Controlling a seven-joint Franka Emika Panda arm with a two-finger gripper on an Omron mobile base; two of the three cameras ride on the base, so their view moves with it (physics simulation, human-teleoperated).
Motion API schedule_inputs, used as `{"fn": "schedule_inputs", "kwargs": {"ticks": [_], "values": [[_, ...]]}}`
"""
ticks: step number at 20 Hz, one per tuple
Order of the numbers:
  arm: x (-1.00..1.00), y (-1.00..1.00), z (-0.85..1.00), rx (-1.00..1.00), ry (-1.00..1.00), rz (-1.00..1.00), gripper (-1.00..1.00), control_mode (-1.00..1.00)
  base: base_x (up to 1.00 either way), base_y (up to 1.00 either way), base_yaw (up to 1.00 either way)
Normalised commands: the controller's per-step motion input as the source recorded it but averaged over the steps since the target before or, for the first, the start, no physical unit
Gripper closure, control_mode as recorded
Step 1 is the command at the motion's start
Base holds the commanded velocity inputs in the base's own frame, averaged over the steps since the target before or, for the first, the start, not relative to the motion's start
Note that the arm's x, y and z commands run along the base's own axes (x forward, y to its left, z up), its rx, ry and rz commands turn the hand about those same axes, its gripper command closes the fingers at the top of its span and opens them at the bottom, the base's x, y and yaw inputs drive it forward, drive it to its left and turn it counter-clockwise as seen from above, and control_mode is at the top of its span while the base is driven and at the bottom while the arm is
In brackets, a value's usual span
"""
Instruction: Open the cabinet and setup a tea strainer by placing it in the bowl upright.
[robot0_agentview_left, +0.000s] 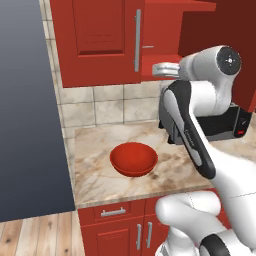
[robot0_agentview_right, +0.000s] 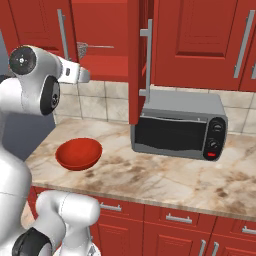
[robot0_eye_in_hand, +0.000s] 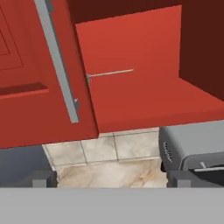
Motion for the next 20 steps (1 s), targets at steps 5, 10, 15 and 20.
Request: {"fn": "schedule_inputs", "kwargs": {"ticks": [5, 10, 15, 20], "values": [[0.0, 0.16, 0.72, -0.18, 0.18, -0.06, -1.0, -1.0, 0.0, 0.0, 0.0], [0.08, 0.55, 0.05, -0.16, 0.07, -0.1, -1.0, -1.0, 0.0, 0.0, 0.0], [0.34, 0.44, 0.0, 0.0, -0.01, 0.0, -1.0, -1.0, 0.0, 0.0, 0.0], [0.33, 0.26, 0.0, 0.0, -0.06, 0.0, -1.0, -1.0, 0.0, 0.0, 0.0]]}}
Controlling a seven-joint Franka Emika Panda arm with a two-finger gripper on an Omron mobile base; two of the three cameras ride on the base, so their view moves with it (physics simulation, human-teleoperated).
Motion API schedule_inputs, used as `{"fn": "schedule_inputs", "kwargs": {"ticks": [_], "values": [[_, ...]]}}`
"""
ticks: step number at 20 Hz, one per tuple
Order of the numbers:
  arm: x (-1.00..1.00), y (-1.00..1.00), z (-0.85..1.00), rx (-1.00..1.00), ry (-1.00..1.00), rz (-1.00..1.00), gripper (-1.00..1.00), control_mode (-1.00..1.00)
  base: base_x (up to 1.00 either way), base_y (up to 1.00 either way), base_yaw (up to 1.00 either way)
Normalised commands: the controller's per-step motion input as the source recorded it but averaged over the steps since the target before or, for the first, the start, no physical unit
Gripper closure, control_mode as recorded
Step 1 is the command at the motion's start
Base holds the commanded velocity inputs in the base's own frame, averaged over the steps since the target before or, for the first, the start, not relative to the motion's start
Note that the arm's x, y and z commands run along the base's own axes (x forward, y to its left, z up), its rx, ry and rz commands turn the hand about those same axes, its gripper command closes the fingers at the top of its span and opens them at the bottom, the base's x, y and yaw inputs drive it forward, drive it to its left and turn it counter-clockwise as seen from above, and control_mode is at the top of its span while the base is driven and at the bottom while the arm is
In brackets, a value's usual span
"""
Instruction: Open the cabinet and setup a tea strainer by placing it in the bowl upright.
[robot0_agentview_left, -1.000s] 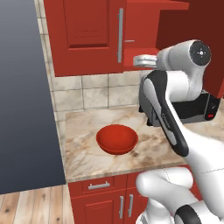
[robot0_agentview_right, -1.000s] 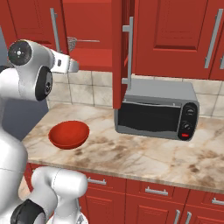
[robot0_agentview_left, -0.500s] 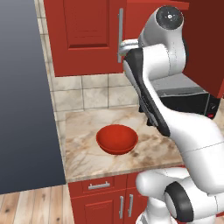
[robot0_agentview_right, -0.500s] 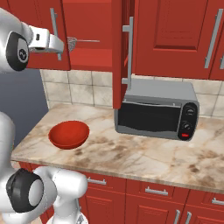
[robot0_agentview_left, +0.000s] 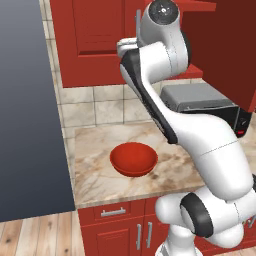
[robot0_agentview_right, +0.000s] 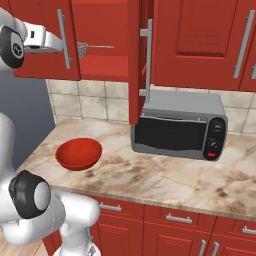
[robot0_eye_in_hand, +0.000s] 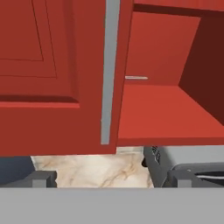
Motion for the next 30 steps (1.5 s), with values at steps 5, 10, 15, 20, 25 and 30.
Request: {"fn": "schedule_inputs", "kwargs": {"ticks": [5, 10, 15, 20, 25, 30], "values": [[0.44, 0.03, -0.01, 0.0, 0.02, 0.0, -1.0, -1.0, 0.0, 0.0, 0.0], [0.31, -0.07, 0.0, 0.0, 0.12, -0.01, -1.0, -1.0, 0.0, 0.0, 0.0], [0.55, -0.08, 0.0, 0.02, 0.01, 0.0, -1.0, -1.0, 0.0, 0.0, 0.0], [0.6, 0.0, 0.0, 0.0, 0.0, -0.02, -1.0, -1.0, 0.0, 0.0, 0.0], [0.46, 0.0, 0.0, 0.0, 0.0, 0.0, -1.0, -1.0, 0.0, 0.0, 0.0], [0.36, 0.0, 0.0, 0.0, -0.01, 0.0, -1.0, -1.0, 0.0, 0.0, 0.0]]}}
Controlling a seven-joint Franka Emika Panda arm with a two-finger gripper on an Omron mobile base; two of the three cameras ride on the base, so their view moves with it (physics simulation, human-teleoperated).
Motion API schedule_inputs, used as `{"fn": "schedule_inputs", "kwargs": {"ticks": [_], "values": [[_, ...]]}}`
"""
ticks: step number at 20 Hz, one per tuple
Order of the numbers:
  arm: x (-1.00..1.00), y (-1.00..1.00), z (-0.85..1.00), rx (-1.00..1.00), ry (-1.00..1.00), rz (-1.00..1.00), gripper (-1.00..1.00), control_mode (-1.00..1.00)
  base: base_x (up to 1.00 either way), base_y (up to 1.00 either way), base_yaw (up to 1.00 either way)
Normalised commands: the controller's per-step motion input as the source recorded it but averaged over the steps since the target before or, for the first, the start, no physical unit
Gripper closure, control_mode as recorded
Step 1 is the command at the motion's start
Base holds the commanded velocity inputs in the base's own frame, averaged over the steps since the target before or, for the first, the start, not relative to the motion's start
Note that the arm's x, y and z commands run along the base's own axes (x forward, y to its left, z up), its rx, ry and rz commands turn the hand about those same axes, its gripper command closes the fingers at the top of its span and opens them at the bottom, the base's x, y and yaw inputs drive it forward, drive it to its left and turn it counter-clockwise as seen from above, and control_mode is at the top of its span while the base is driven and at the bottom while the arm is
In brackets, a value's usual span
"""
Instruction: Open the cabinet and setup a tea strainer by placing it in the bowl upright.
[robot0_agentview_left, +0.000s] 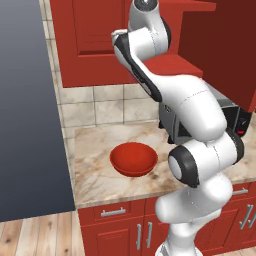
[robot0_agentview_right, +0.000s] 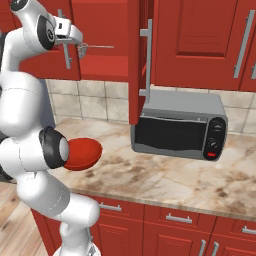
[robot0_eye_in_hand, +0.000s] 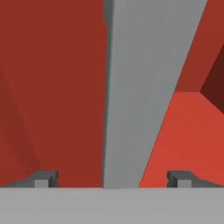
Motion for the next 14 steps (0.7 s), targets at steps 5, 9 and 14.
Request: {"fn": "schedule_inputs", "kwargs": {"ticks": [5, 9, 14], "values": [[0.29, 0.0, -0.1, 0.0, -0.01, 0.0, -1.0, -1.0, 0.0, 0.0, 0.0], [0.15, 0.0, -0.07, 0.0, -0.1, 0.0, -1.0, -1.0, 0.0, 0.0, 0.0], [0.13, 0.01, -0.01, 0.0, -0.06, 0.0, 1.0, -1.0, 0.0, 0.0, 0.0]]}}
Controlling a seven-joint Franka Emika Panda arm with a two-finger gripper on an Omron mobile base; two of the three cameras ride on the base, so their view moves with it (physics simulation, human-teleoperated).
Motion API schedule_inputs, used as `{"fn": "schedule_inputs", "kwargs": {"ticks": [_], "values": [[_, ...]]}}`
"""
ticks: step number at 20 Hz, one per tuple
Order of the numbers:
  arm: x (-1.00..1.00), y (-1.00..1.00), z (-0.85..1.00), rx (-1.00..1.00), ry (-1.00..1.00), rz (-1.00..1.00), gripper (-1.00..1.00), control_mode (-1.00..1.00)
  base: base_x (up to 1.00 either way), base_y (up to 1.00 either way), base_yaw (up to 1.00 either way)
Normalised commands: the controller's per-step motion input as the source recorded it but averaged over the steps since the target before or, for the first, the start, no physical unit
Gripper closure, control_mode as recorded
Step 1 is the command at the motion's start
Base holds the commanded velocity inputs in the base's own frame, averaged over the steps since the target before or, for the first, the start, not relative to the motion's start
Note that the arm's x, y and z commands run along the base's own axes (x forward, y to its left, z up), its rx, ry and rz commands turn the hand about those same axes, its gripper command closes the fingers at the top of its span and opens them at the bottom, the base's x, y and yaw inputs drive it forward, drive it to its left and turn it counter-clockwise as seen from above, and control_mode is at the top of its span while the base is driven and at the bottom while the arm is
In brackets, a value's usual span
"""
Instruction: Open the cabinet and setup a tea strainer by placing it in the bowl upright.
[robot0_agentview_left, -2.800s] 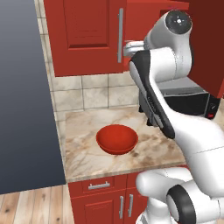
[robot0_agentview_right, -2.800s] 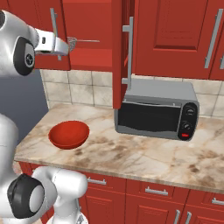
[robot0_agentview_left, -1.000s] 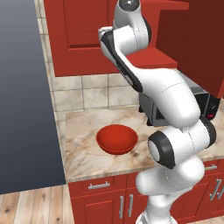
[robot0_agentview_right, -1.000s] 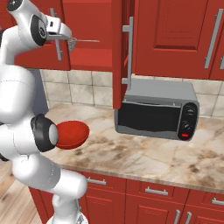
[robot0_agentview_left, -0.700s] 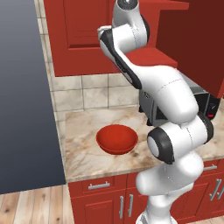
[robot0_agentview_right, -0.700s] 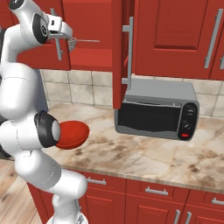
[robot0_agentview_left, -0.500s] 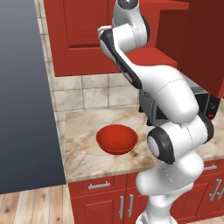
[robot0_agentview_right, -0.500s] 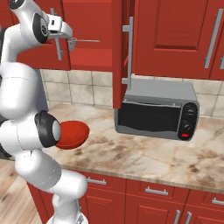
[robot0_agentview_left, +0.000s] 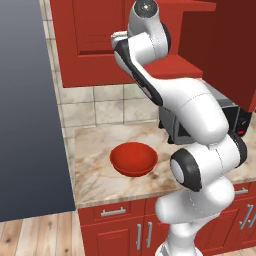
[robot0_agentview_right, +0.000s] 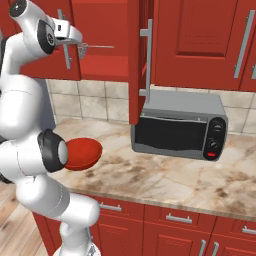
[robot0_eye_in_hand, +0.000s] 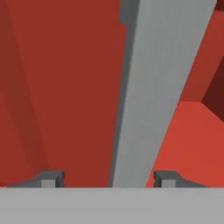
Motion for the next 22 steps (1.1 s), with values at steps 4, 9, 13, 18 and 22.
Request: {"fn": "schedule_inputs", "kwargs": {"ticks": [4, 9, 13, 18, 22], "values": [[0.16, 0.03, -0.01, 0.0, -0.05, 0.0, 1.0, -1.0, 0.0, 0.0, 0.0], [0.12, 0.0, 0.0, 0.0, -0.05, 0.0, 1.0, -1.0, 0.0, 0.0, 0.0], [0.08, 0.0, 0.0, 0.0, -0.04, 0.0, 1.0, -1.0, 0.0, 0.0, 0.0], [0.1, -0.21, -0.04, 0.0, -0.06, 0.0, 1.0, -1.0, 0.0, 0.0, 0.0], [0.03, -0.36, -0.02, 0.03, -0.02, 0.0, 1.0, -1.0, 0.0, 0.0, 0.0]]}}
